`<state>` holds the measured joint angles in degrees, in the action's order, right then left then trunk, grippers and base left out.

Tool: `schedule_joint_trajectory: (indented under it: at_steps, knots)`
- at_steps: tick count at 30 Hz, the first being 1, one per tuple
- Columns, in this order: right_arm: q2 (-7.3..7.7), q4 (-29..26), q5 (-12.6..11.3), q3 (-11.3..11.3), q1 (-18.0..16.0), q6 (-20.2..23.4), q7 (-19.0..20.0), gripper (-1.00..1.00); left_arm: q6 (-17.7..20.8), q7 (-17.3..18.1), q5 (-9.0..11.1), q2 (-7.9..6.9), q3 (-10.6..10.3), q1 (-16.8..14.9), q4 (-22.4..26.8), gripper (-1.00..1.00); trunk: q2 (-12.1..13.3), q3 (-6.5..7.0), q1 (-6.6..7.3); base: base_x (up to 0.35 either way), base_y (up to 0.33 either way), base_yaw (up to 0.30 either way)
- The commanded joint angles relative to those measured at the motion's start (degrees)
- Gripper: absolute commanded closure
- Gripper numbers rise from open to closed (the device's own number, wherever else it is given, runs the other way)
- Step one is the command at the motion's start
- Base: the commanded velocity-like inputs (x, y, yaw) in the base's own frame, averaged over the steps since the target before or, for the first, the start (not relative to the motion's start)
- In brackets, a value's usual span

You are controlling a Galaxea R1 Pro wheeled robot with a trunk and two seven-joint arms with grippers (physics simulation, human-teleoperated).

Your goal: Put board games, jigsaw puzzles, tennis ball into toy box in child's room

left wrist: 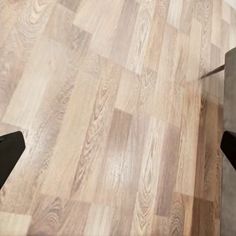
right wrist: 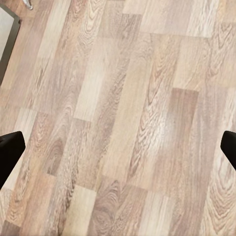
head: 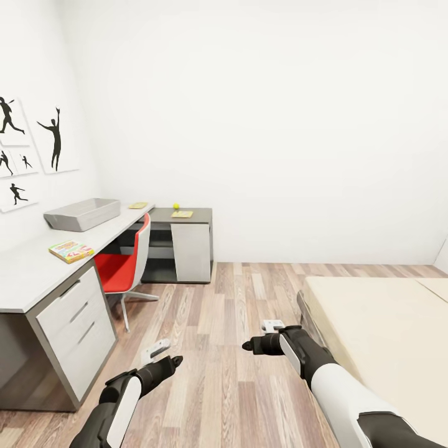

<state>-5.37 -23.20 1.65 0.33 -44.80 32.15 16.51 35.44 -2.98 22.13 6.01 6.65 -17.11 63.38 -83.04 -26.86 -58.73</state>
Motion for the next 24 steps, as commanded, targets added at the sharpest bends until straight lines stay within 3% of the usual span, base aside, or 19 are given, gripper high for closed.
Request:
schedule_joint_trajectory:
  at_steps: [1, 24]
  knots:
    - [0.01, -0.09, 0.19, 0.03, -0.02, 0.28, 0.19, -1.0, 0.33, -0.32, 0.61, 0.05, 0.12, -0.03, 0.08, -1.0, -0.04, -0.07, 0.0, 0.0, 0.0, -0.076]
    - [0.01, -0.09, 0.19, 0.02, -0.02, 0.28, 0.19, -1.0, 0.24, -0.36, 0.48, 0.05, 0.12, -0.03, 0.03, -1.0, -0.04, -0.07, 0.0, 0.0, 0.0, -0.041]
